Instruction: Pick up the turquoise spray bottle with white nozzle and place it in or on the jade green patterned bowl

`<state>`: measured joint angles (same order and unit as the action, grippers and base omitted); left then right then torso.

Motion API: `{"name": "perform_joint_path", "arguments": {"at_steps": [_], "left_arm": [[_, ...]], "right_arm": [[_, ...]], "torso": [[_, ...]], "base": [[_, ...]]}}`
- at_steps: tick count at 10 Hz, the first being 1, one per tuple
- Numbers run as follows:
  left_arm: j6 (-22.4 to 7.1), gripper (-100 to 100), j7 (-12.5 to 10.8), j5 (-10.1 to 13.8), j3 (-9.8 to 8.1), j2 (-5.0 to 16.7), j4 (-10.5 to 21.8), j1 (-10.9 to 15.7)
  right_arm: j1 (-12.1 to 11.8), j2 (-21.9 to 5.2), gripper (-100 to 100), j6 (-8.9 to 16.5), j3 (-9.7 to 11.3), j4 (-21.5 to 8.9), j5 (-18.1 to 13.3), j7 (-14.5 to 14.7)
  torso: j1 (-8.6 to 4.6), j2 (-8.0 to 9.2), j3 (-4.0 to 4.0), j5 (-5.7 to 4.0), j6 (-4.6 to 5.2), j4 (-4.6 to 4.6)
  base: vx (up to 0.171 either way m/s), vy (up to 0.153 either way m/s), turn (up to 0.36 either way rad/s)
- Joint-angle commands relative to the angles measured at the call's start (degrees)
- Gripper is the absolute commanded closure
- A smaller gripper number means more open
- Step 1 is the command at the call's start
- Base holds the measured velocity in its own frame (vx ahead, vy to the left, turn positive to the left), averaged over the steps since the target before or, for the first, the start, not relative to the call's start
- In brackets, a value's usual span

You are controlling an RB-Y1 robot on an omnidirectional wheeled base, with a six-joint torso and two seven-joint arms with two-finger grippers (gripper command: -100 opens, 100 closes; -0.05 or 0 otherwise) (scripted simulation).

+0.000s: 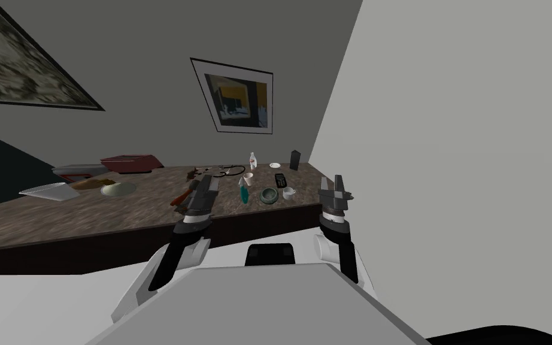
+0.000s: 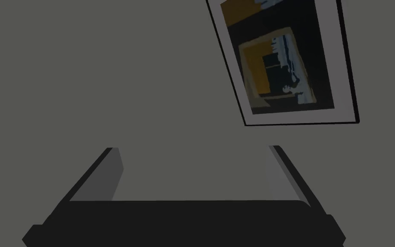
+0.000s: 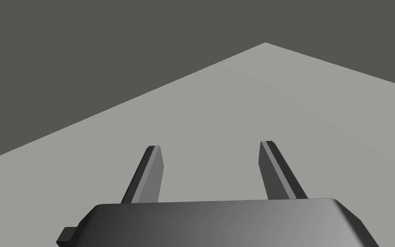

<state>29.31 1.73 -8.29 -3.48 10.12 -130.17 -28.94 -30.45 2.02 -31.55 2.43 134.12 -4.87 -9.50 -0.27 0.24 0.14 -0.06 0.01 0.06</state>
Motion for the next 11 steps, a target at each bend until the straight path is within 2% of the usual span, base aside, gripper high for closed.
{"name": "perform_joint_path", "arguments": {"at_steps": [1,6,7,9,10,11], "left_arm": [[-2.0,-100,1.4,-1.7,0.51,1.4,1.3,-0.5],[-7.1,-100,4.6,-6.1,0.13,6.5,6.9,-1.1],[-7.1,-100,4.6,-6.1,0.13,6.5,6.9,-1.1],[-9.0,-100,5.7,-7.6,-0.13,8.3,8.9,-1.2],[-10.6,-100,6.7,-9.0,-0.46,10.0,10.9,-1.3],[-10.6,-100,6.7,-9.0,-0.46,10.0,10.9,-1.3]], "right_arm": [[0.0,0.0,0,0.0,0.0,0.0,0.0,0.0],[0.0,0.0,0,0.0,0.0,0.0,0.0,0.0],[0.0,0.0,0,0.0,0.0,0.0,0.0,0.0],[0.0,0.0,0,0.0,0.0,0.0,0.0,0.0],[0.0,0.0,0,0.0,0.0,0.0,0.0,0.0],[0.0,0.0,0,0.0,0.0,0.0,0.0,0.0]], "torso": [[0.0,0.0,0.0,0.0,0.0,0.0],[0.01,-0.01,0.0,0.0,-0.01,0.0],[-0.01,-0.06,-0.03,-0.01,-0.02,-0.01],[0.14,-0.16,-0.09,0.02,-0.01,-0.03],[0.12,-0.14,-0.08,0.02,-0.02,-0.03],[0.03,-0.08,-0.04,0.0,-0.01,-0.02]], "base": [[-0.06,-0.081,-0.082],[-0.053,-0.073,-0.086],[-0.014,-0.057,-0.026],[-0.02,-0.047,-0.057],[-0.043,-0.081,-0.088],[-0.03,-0.077,-0.025]]}}
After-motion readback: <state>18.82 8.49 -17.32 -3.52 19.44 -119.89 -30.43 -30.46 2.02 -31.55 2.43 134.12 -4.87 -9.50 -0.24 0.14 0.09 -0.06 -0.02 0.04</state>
